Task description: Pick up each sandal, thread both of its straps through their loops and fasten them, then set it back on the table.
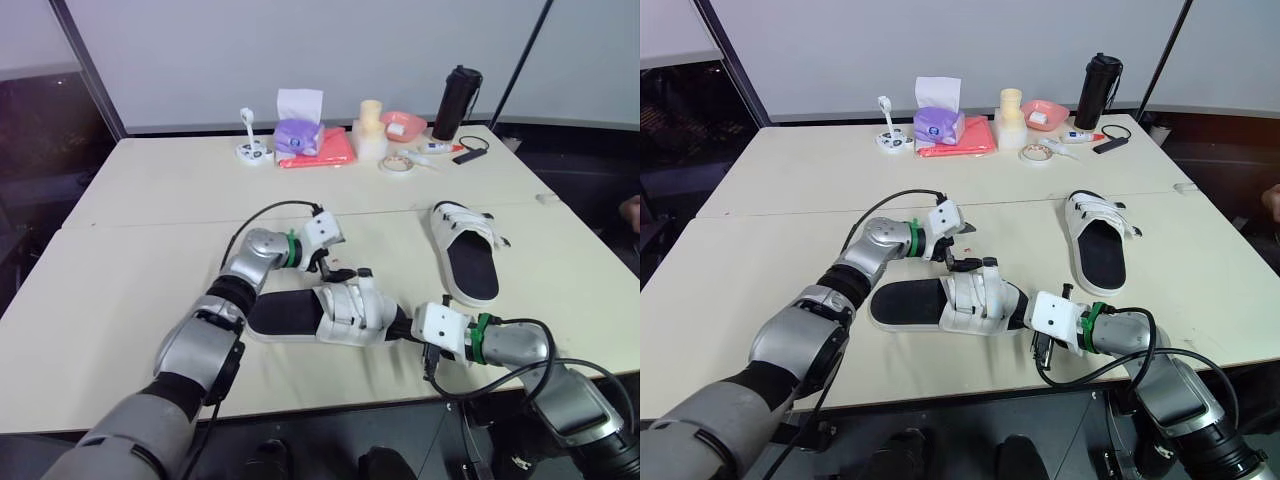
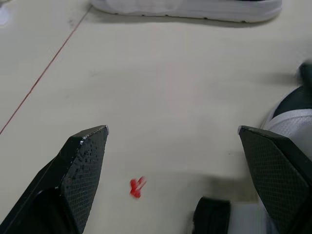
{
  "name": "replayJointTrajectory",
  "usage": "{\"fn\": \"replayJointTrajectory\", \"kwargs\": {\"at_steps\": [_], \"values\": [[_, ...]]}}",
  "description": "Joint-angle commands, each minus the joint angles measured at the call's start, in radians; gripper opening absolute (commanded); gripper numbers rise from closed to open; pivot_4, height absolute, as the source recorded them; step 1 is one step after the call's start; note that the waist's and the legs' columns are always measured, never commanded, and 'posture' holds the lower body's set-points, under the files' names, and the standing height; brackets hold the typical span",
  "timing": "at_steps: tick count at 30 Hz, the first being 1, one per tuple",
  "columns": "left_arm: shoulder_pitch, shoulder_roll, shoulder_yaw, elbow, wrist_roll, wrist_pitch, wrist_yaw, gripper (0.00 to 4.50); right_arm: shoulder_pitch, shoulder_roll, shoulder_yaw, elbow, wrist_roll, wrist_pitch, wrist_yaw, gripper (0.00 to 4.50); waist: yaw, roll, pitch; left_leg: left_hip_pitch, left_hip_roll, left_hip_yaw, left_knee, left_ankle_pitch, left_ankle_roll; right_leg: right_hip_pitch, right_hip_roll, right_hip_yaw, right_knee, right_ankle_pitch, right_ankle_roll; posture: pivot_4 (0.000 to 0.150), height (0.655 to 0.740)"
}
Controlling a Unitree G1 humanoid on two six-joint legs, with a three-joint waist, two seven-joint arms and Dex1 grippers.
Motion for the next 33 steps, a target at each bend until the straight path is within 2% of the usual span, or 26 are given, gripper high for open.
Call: {"fn": "replayJointTrajectory", "kwargs": {"at_steps": [1,6,10,13,16,20,25,33], "values": [[-0.001,0.041,0.102,-0.108,-0.124,0.139,-0.087,4.44,0.025,-0.012,0.027,-0.026,-0.004,0.052,0.021,0.0,0.001,0.0,0.0,0.0,0.0,0.0,0.0,0.0,0.0,0.0,0.0,0.0,0.0,0.0,0.0,0.15,0.74],[0.138,0.157,0.134,-0.379,-0.243,0.428,-0.245,4.44,0.047,-0.058,-0.049,-0.156,0.033,0.128,0.033,0.0,0.001,0.002,0.001,-0.003,0.0,-0.001,-0.001,0.0,-0.001,-0.002,0.0,0.0,0.0,0.0,0.0,0.15,0.74],[0.266,0.243,0.132,-0.635,-0.345,0.675,-0.299,4.44,0.077,-0.114,-0.133,-0.264,0.076,0.197,0.051,0.0,0.004,0.004,0.004,-0.006,0.0,-0.003,-0.001,-0.001,-0.002,-0.006,0.0,0.001,0.0,0.0,0.0,0.15,0.74],[0.334,0.276,0.154,-0.783,-0.437,0.883,-0.273,4.44,0.093,-0.154,-0.195,-0.324,0.098,0.235,0.062,0.0,0.012,0.004,0.006,-0.008,0.0,-0.004,0.001,-0.001,-0.002,-0.007,-0.001,0.001,0.001,0.0,0.0,0.15,0.74],[0.373,0.26,0.227,-0.865,-0.555,1.138,-0.174,4.44,0.094,-0.186,-0.258,-0.377,0.127,0.279,0.073,0.0,0.013,0.004,0.006,-0.008,0.001,-0.004,0.003,-0.001,-0.002,-0.005,-0.001,0.0,0.001,0.0,0.0,0.15,0.74],[0.412,0.226,0.281,-0.93,-0.654,1.365,-0.059,4.44,0.087,-0.216,-0.31,-0.418,0.154,0.32,0.077,0.0,0.008,0.005,0.006,-0.007,0.002,-0.005,0.003,-0.001,-0.002,-0.005,-0.001,0.0,0.001,0.0,0.0,0.15,0.74],[0.449,0.174,0.275,-0.936,-0.664,1.446,0.075,4.44,0.061,-0.246,-0.348,-0.443,0.18,0.358,0.076,0.0,0.01,0.005,0.006,-0.007,0.001,-0.004,0.003,-0.001,-0.002,-0.005,-0.001,0.001,0.001,0.0,0.0,0.15,0.74],[0.441,0.09,0.254,-0.871,-0.669,1.457,0.188,4.44,0.025,-0.269,-0.361,-0.469,0.211,0.401,0.065,0.0,0.033,0.005,0.005,-0.007,0.001,-0.003,0.004,-0.001,-0.002,-0.004,-0.003,0.001,0.0,0.0,0.0,0.15,0.74]]}}
